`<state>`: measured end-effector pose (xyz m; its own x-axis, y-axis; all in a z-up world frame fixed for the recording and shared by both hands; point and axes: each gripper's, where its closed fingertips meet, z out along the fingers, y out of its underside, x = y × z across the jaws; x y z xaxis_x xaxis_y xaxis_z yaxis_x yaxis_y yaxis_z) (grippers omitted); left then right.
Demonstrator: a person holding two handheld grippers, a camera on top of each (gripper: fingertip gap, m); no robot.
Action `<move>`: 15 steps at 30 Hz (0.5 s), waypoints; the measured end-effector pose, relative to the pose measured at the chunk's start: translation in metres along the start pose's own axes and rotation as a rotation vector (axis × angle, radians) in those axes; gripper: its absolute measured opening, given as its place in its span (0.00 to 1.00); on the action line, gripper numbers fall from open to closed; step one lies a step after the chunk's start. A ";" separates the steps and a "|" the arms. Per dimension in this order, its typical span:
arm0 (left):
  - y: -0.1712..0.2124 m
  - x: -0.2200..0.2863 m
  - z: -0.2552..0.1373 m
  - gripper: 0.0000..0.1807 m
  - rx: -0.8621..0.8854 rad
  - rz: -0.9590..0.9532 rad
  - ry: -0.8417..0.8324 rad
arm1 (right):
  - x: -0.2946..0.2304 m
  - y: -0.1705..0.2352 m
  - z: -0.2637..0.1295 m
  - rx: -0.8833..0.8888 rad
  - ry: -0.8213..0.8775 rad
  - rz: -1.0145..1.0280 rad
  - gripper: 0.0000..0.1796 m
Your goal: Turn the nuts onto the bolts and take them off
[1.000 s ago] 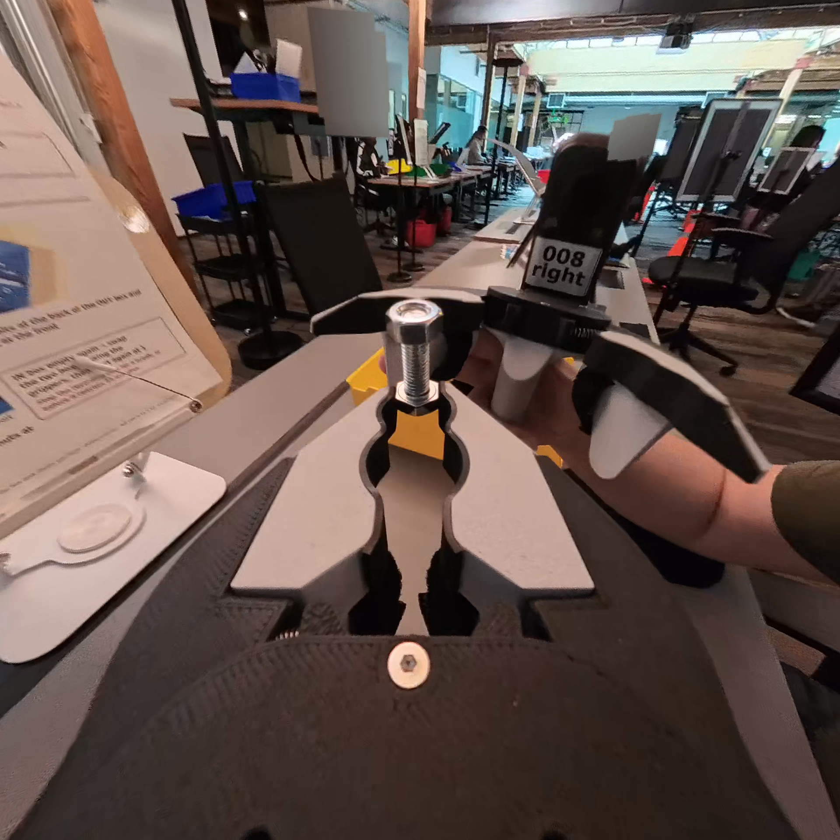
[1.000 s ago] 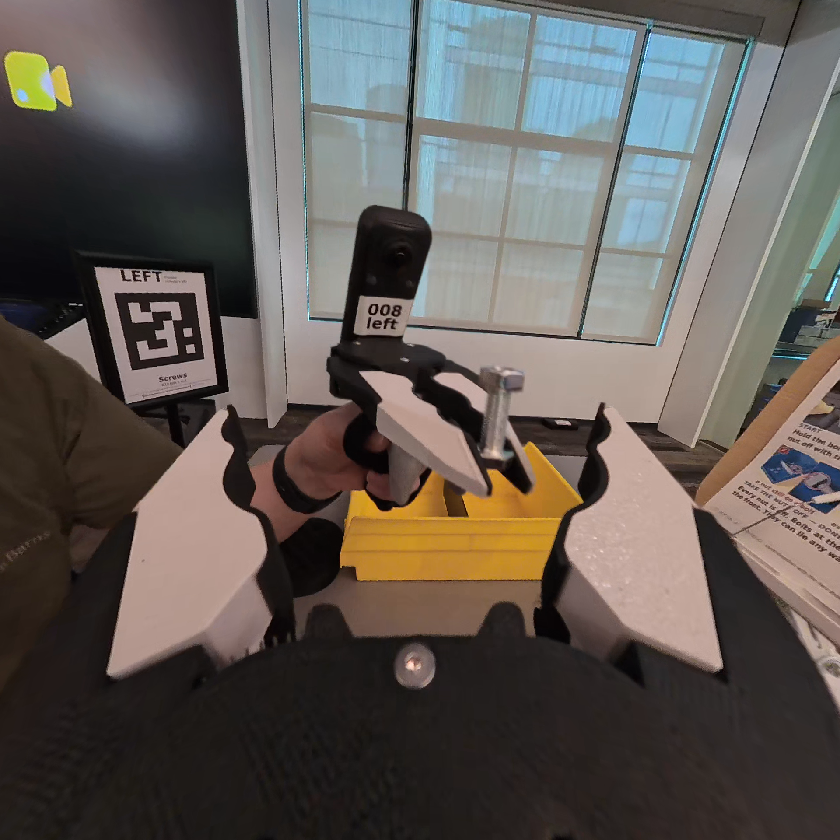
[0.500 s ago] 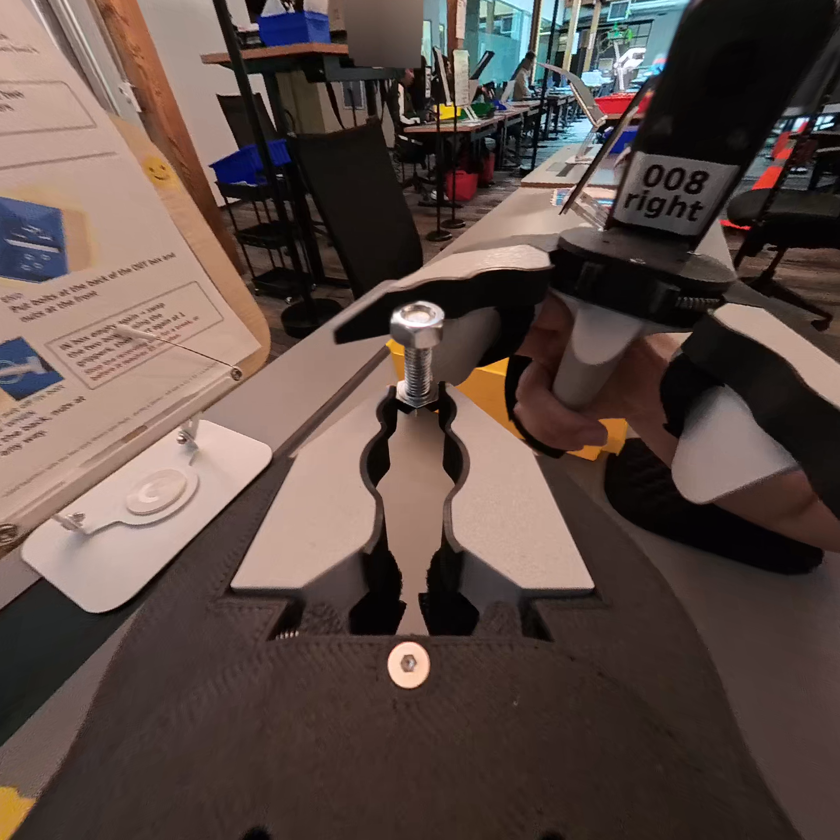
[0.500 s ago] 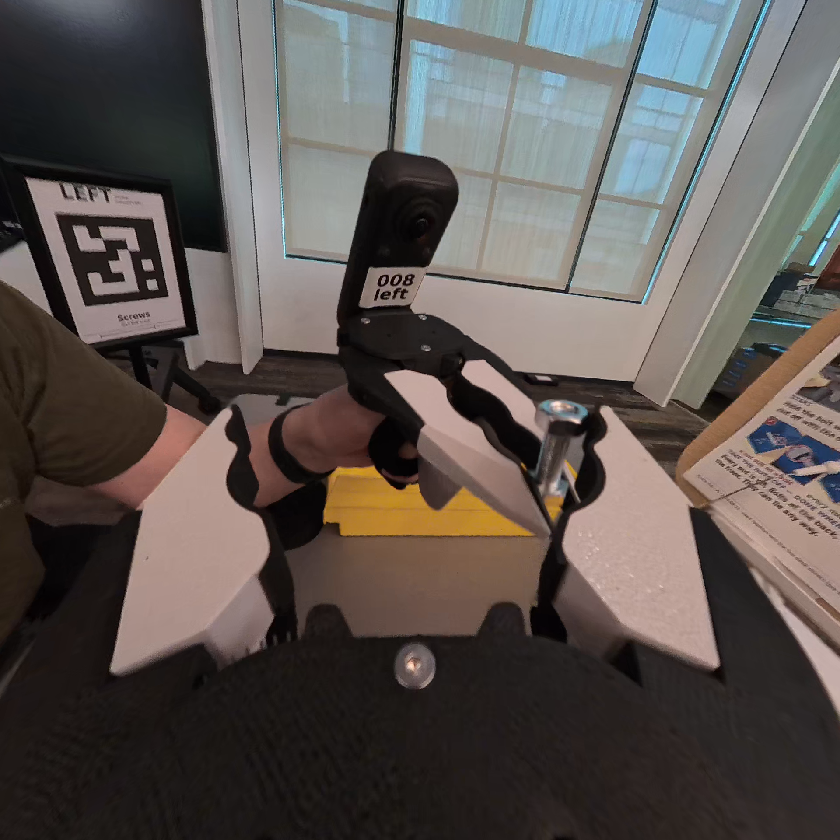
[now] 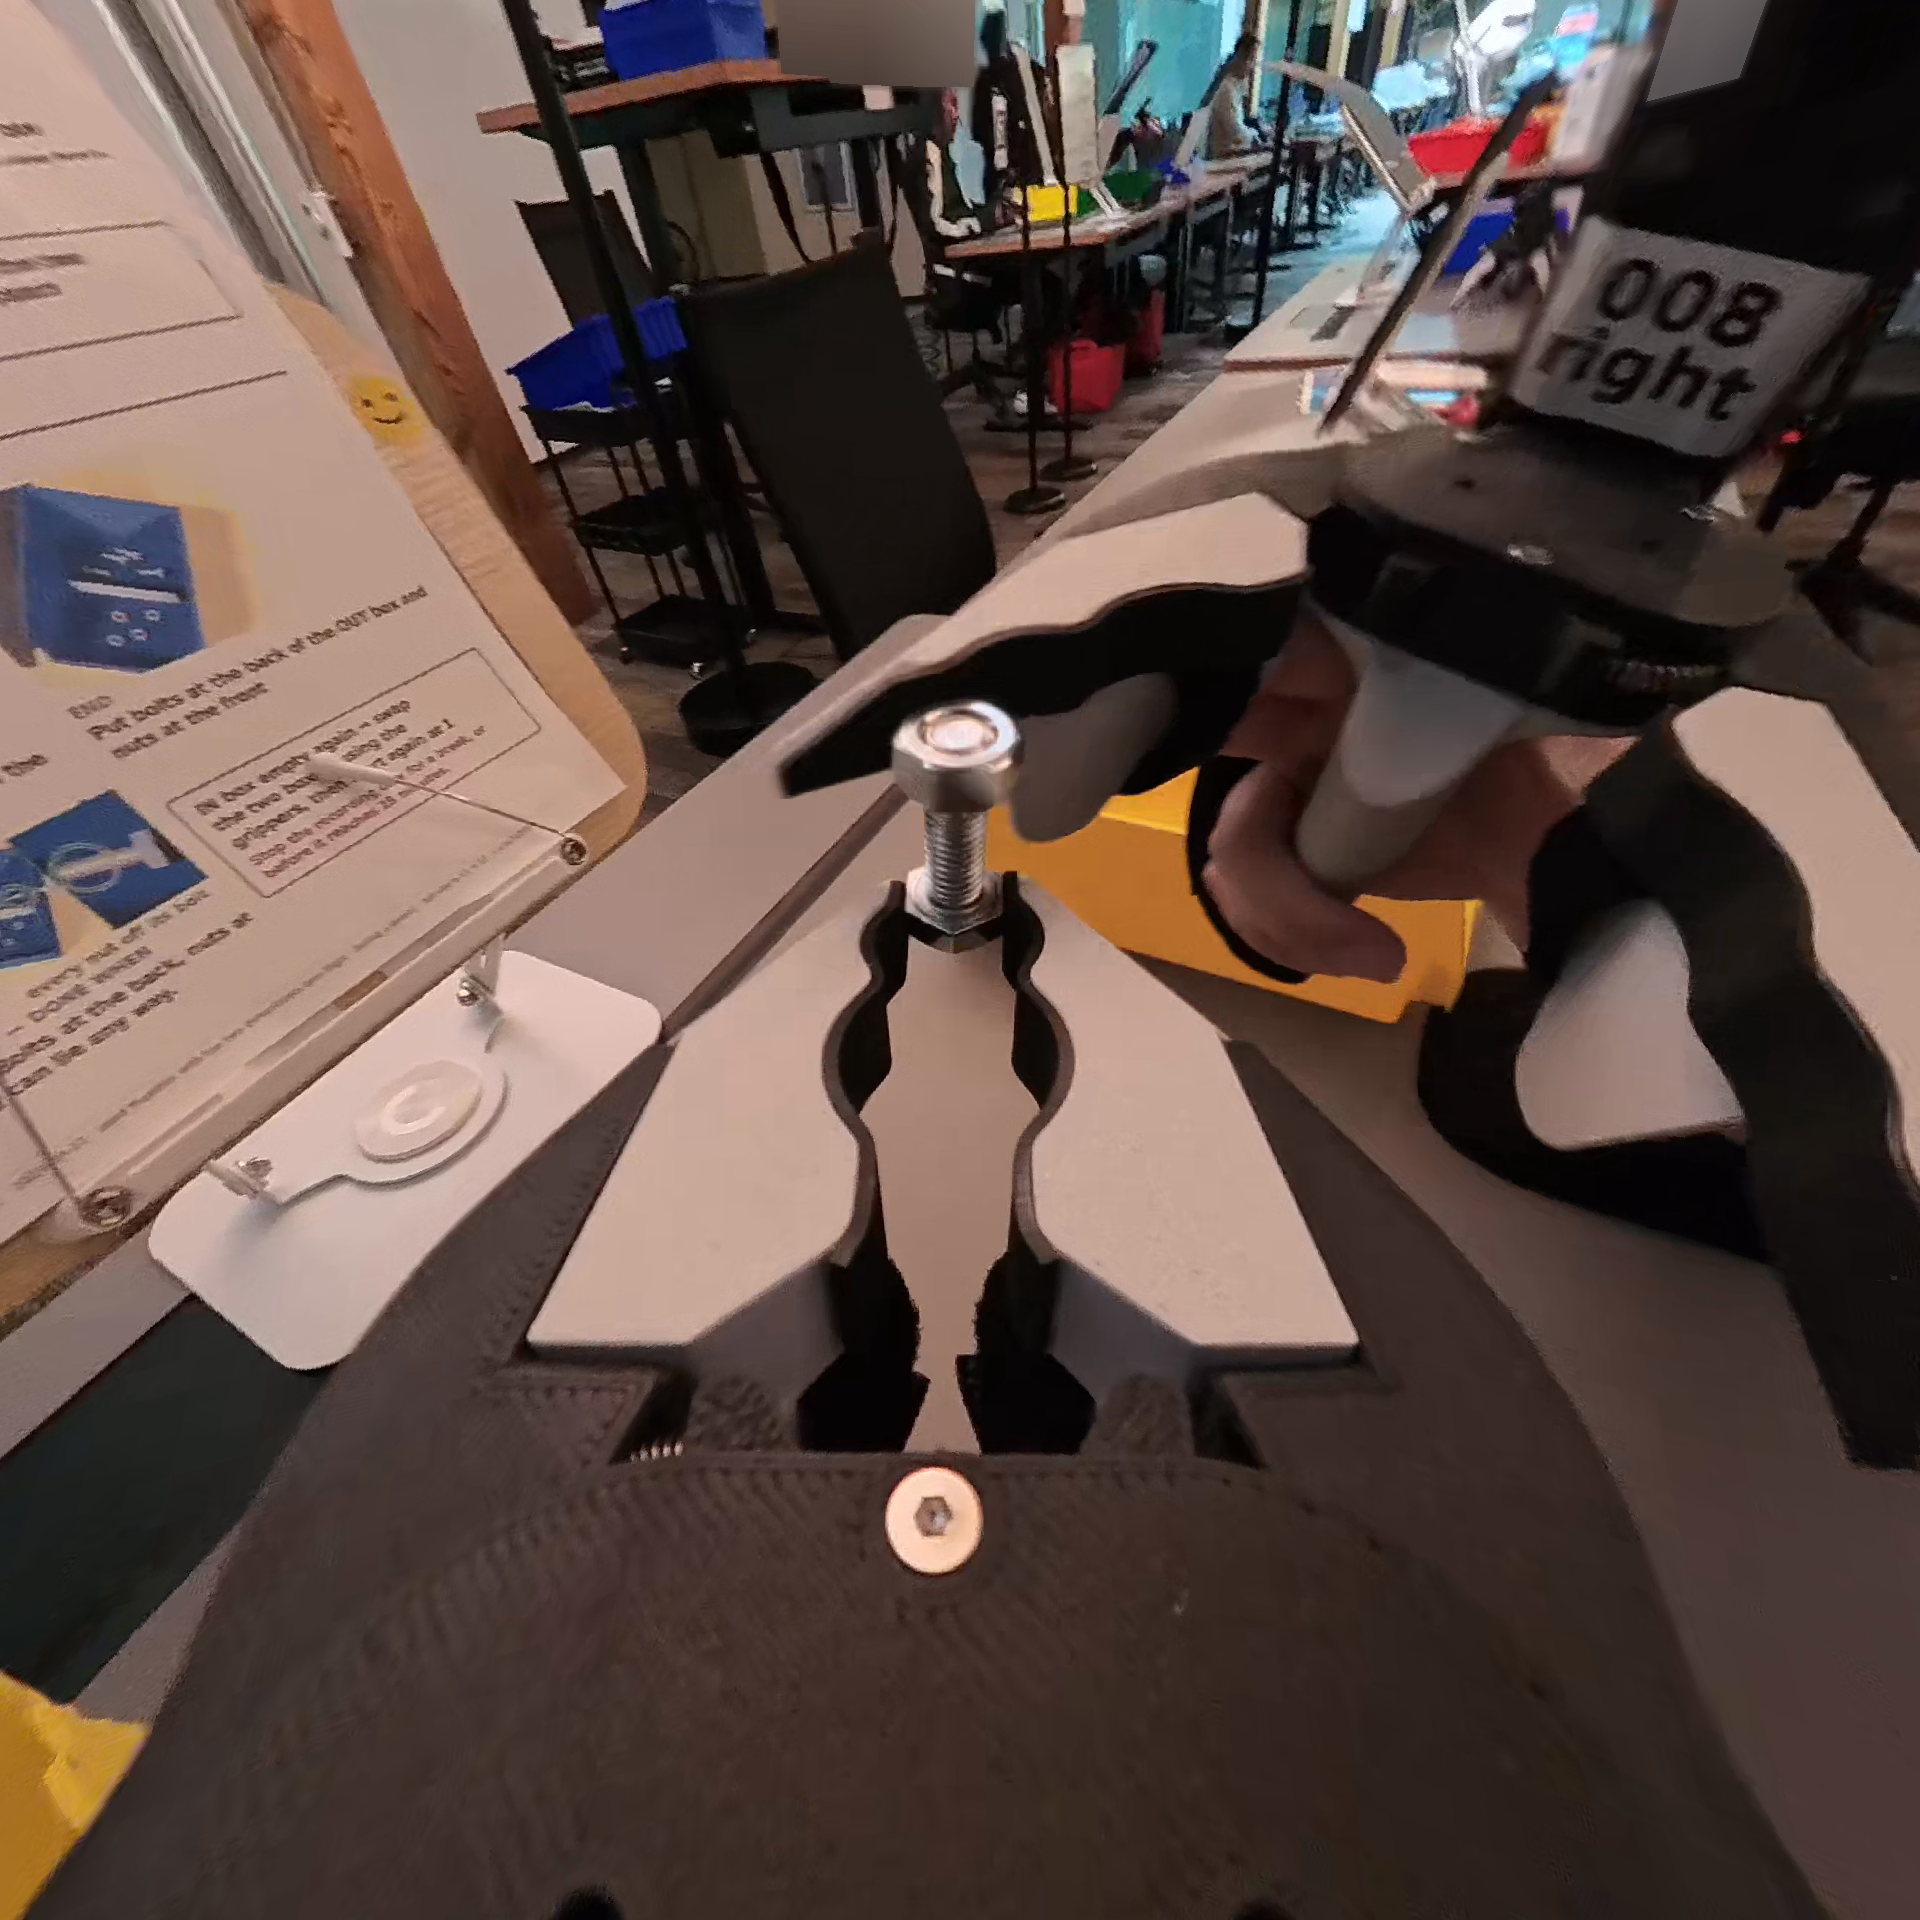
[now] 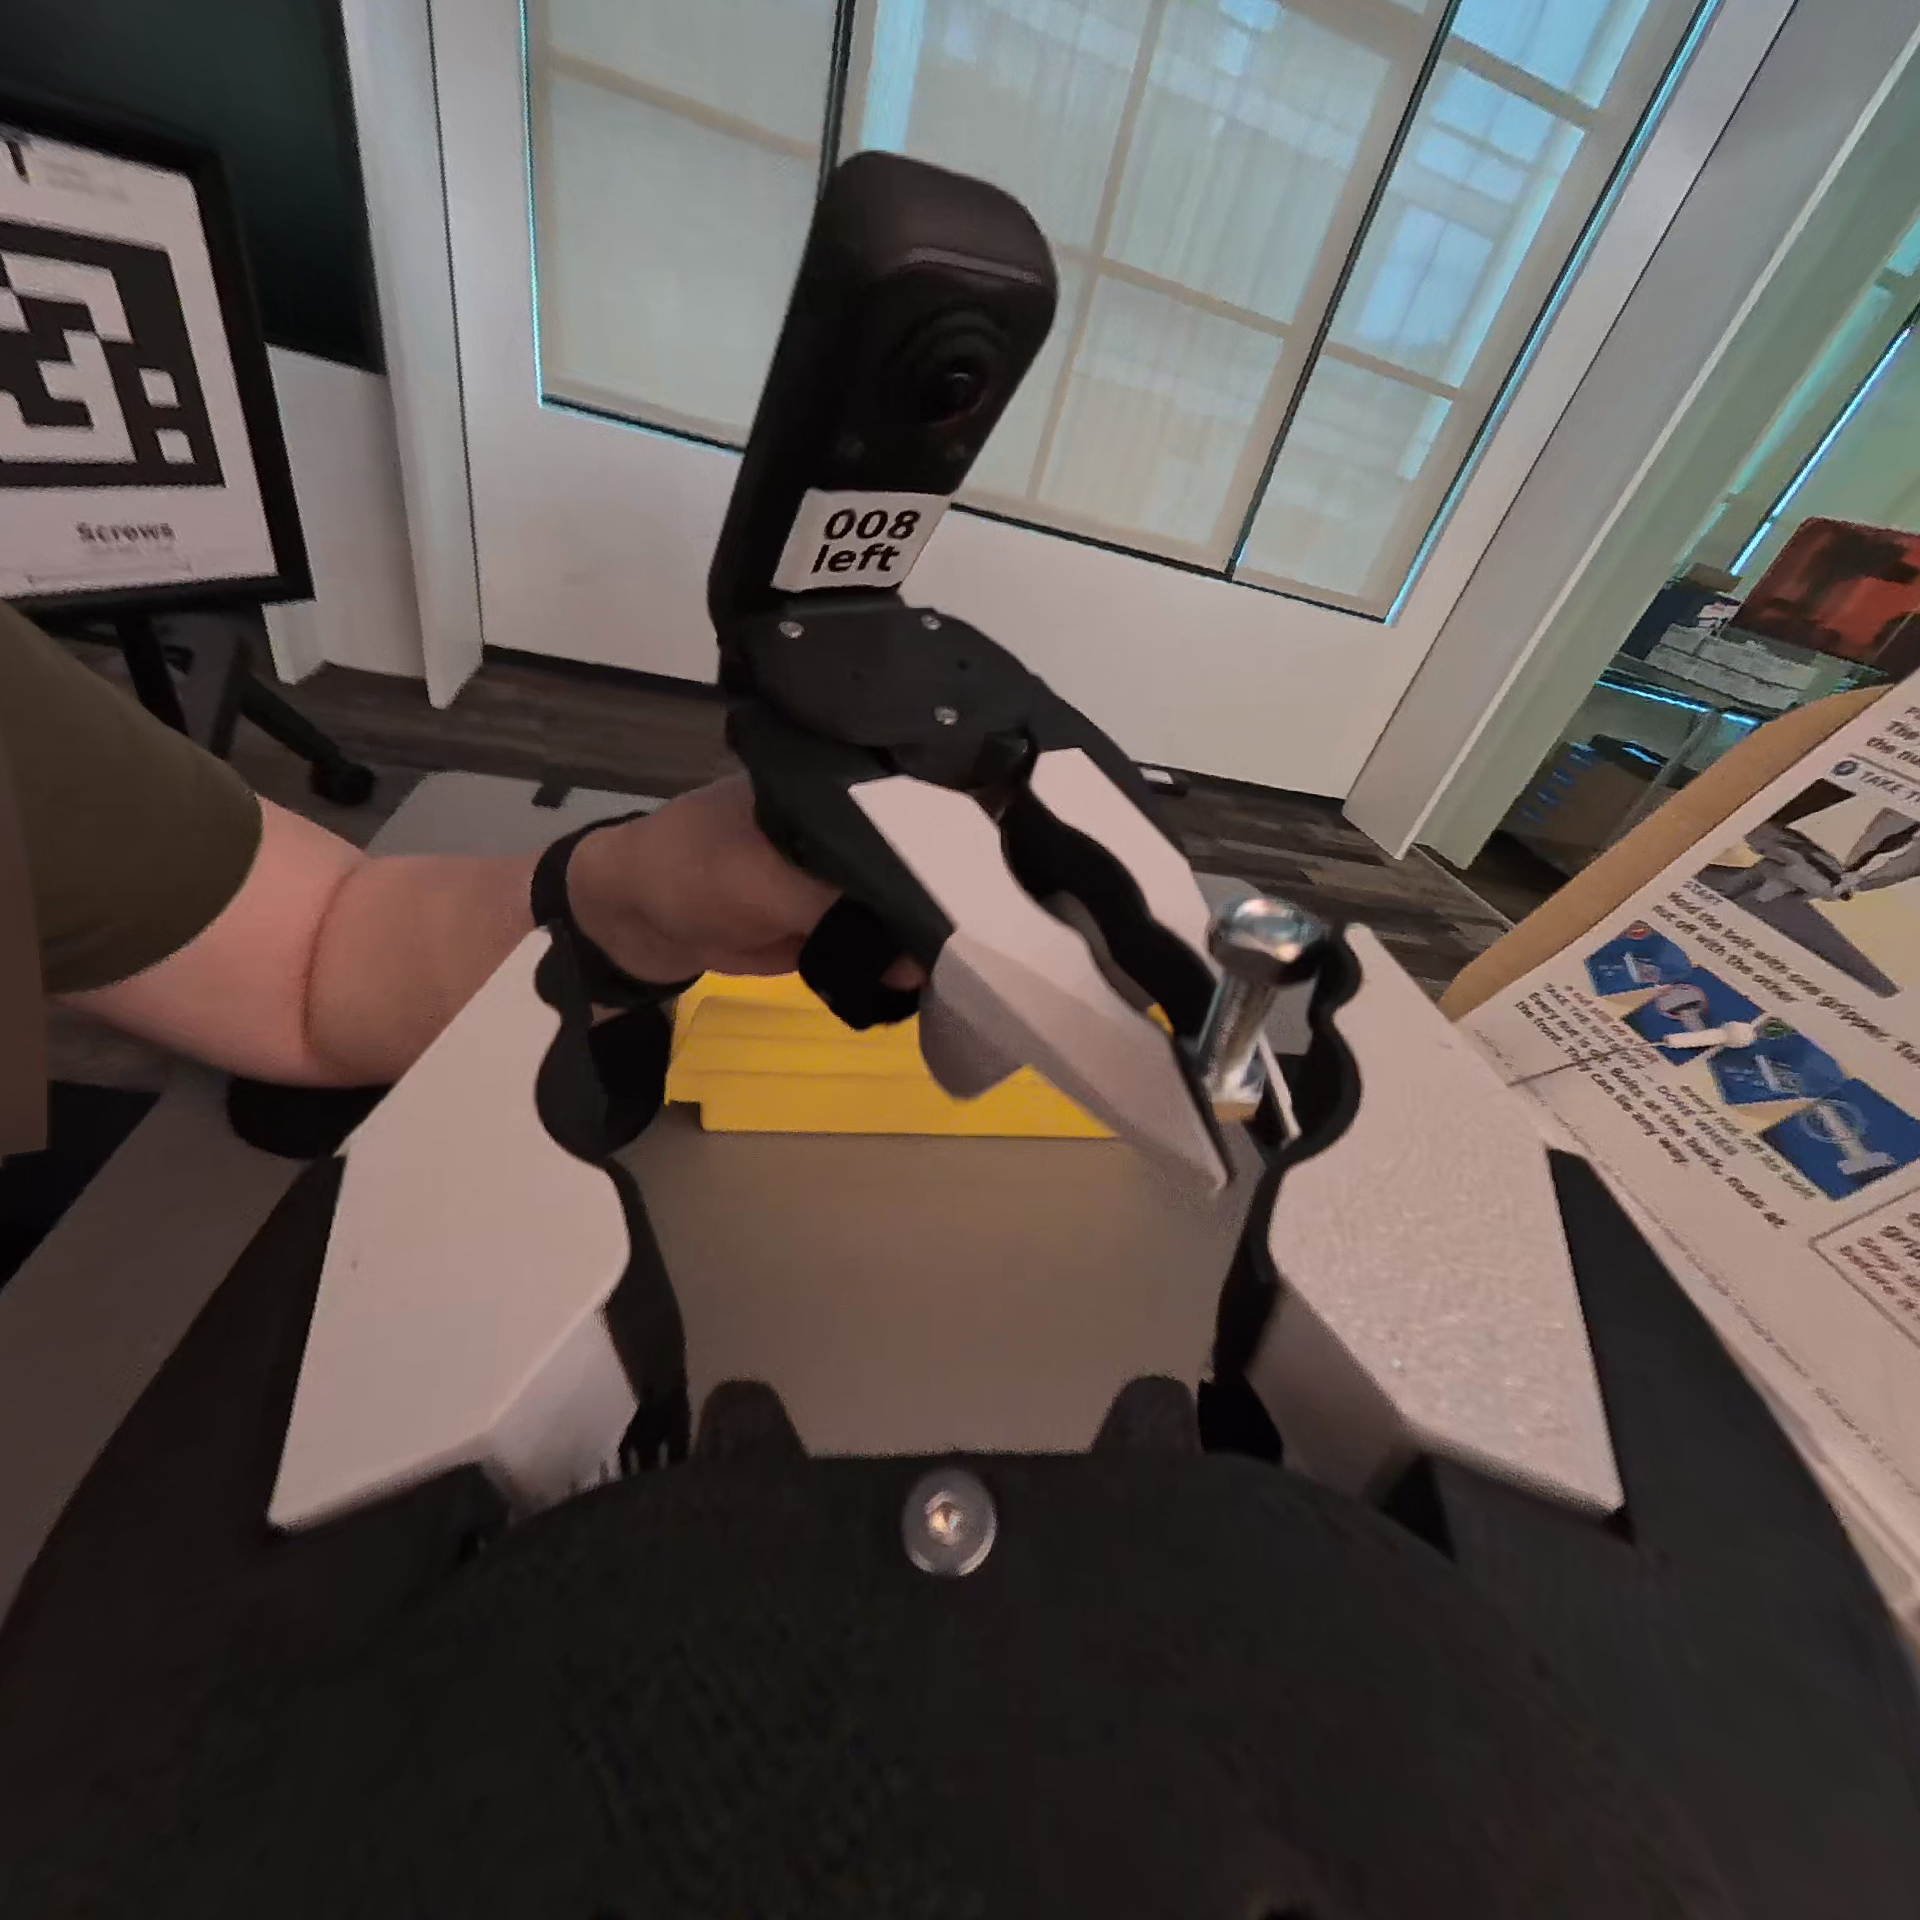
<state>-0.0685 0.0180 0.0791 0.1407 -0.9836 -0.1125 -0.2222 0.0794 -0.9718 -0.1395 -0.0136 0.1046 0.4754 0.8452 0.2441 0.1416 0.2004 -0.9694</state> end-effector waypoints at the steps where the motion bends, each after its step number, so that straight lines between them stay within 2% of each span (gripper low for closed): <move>1: -0.002 -0.006 -0.003 0.09 0.012 -0.024 -0.012 | -0.002 -0.001 -0.003 -0.013 -0.007 -0.013 0.74; 4: -0.004 -0.013 -0.010 0.09 0.029 -0.070 -0.006 | -0.003 -0.007 -0.012 -0.041 0.001 -0.031 0.70; 7: -0.007 -0.001 -0.008 0.09 0.034 -0.066 0.041 | 0.007 -0.007 -0.012 -0.043 0.069 -0.040 0.71; 9: -0.005 0.011 -0.002 0.09 0.014 -0.037 0.067 | 0.005 -0.003 -0.006 -0.038 0.050 -0.030 0.71; 12: -0.001 0.012 0.003 0.09 -0.006 -0.002 0.048 | -0.002 0.005 0.001 -0.071 0.022 -0.039 0.73; 15: -0.001 -0.004 -0.002 0.09 0.007 -0.050 0.014 | -0.004 0.006 -0.006 -0.119 0.025 -0.097 0.71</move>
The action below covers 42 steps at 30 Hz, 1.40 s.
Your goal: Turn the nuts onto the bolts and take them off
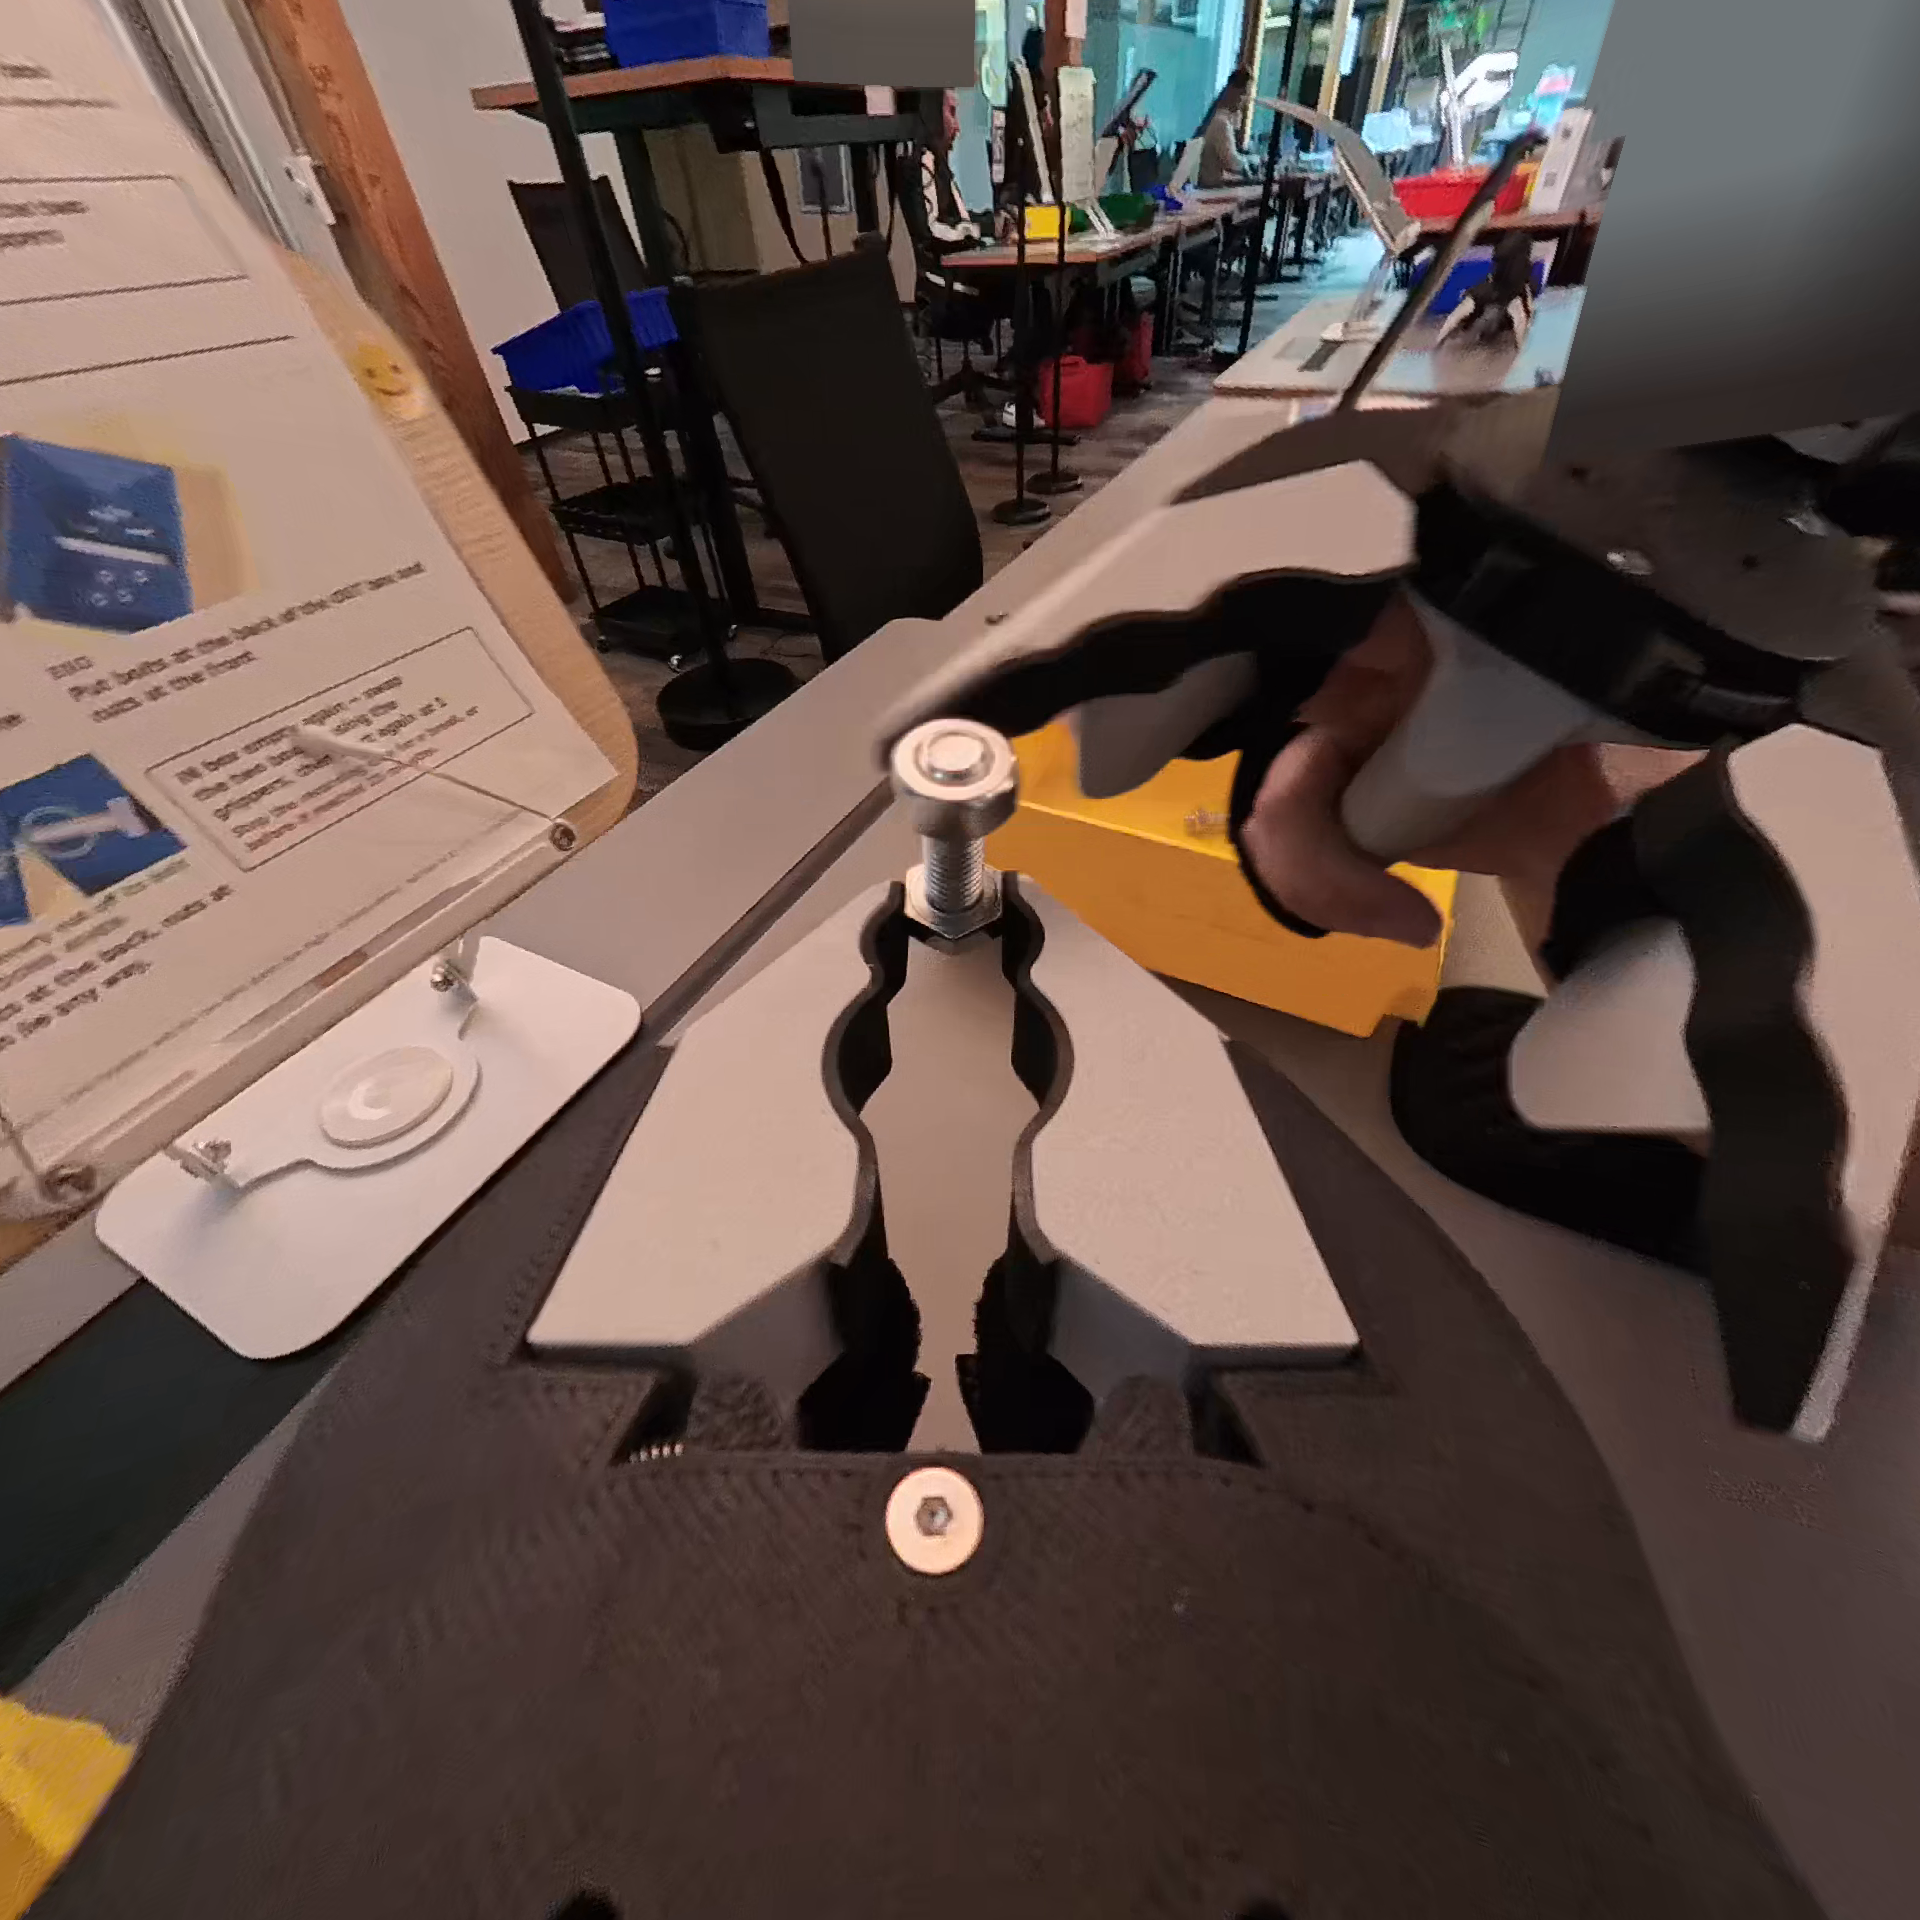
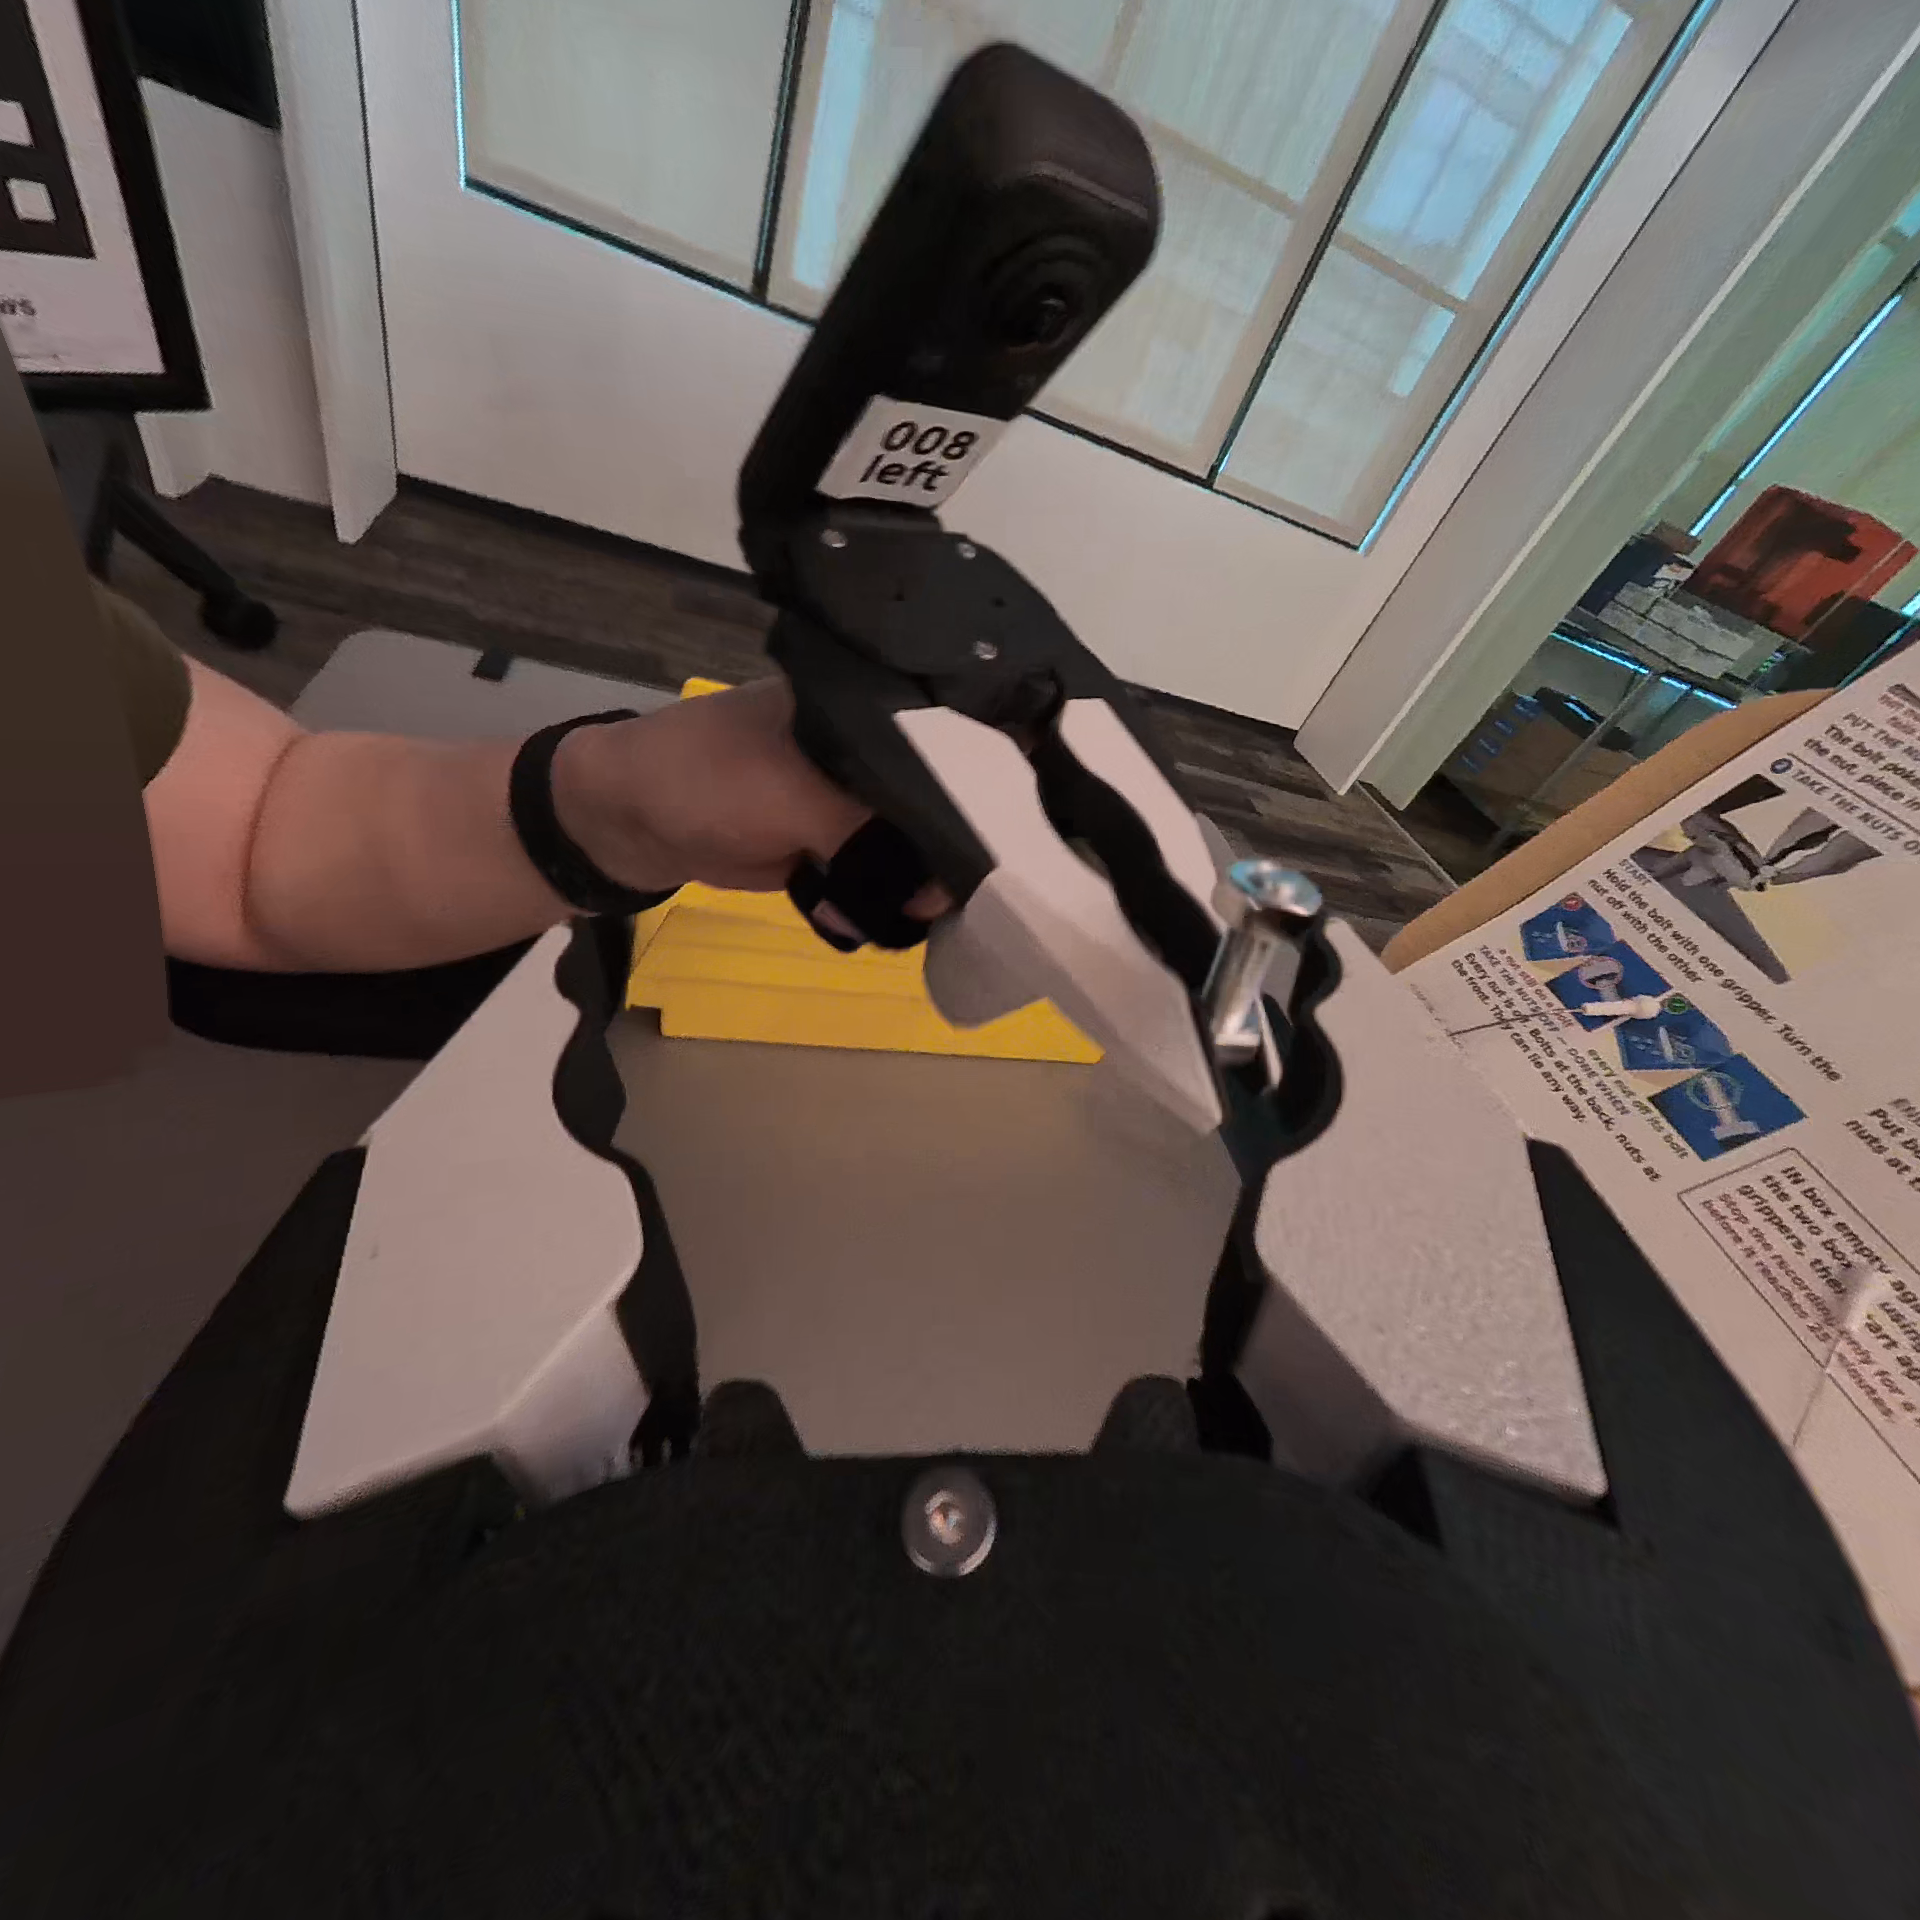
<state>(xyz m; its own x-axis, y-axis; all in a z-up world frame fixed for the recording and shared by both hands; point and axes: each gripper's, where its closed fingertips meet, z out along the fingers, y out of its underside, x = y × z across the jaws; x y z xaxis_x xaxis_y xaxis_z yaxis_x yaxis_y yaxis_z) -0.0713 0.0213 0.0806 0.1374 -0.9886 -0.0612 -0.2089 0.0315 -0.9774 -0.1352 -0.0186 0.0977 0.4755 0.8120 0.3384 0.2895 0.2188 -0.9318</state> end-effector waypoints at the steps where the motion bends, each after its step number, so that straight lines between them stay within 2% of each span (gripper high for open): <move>1: -0.001 -0.006 -0.003 0.09 0.009 -0.025 -0.005 | -0.003 -0.001 -0.004 -0.014 -0.017 -0.002 0.68; 3: -0.004 -0.012 -0.009 0.09 0.024 -0.055 -0.001 | -0.003 -0.007 -0.009 -0.012 -0.008 0.006 0.65; 7: -0.003 0.004 -0.004 0.09 0.003 -0.022 0.048 | 0.012 -0.003 -0.005 -0.004 0.068 0.020 0.71; 12: 0.003 0.008 0.003 0.09 -0.036 0.039 0.020 | 0.002 0.007 0.005 -0.050 0.018 0.021 0.72; 14: 0.002 -0.003 -0.003 0.09 -0.026 -0.002 0.007 | -0.005 0.006 -0.001 -0.088 0.005 -0.027 0.68; 15: 0.000 -0.008 -0.006 0.09 -0.010 -0.029 0.006 | -0.011 0.003 -0.005 -0.099 -0.019 -0.044 0.62; 16: -0.002 -0.011 -0.009 0.09 0.006 -0.049 0.015 | -0.012 0.000 -0.008 -0.098 -0.015 -0.042 0.62; 21: -0.004 0.007 -0.007 0.09 0.006 -0.049 0.098 | 0.004 0.001 -0.001 -0.086 0.082 -0.025 0.70; 26: 0.003 0.022 0.004 0.09 -0.033 0.016 0.109 | -0.002 0.003 0.005 -0.091 0.059 -0.024 0.70; 28: 0.003 0.017 0.002 0.09 -0.025 -0.018 0.115 | -0.001 0.005 -0.005 -0.153 0.074 -0.039 0.65; 30: 0.001 0.009 -0.001 0.09 -0.011 -0.048 0.108 | -0.007 -0.002 -0.019 -0.173 0.048 -0.044 0.51; 33: -0.002 0.011 -0.003 0.09 -0.001 -0.045 0.114 | -0.005 -0.025 -0.028 -0.067 0.076 -0.037 0.51; 36: -0.004 0.026 0.000 0.09 0.000 -0.021 0.158 | 0.005 -0.015 -0.021 -0.081 0.107 -0.013 0.56; 42: -0.005 0.031 0.001 0.09 0.007 -0.018 0.169 | 0.000 -0.003 -0.013 -0.130 0.057 0.035 0.53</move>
<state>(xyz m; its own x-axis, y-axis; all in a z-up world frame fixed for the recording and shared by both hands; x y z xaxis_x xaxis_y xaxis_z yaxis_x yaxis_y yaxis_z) -0.0654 -0.0094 0.0835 -0.0239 -0.9997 -0.0096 -0.2011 0.0142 -0.9795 -0.1250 -0.0264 0.1019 0.5327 0.7849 0.3164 0.3757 0.1157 -0.9195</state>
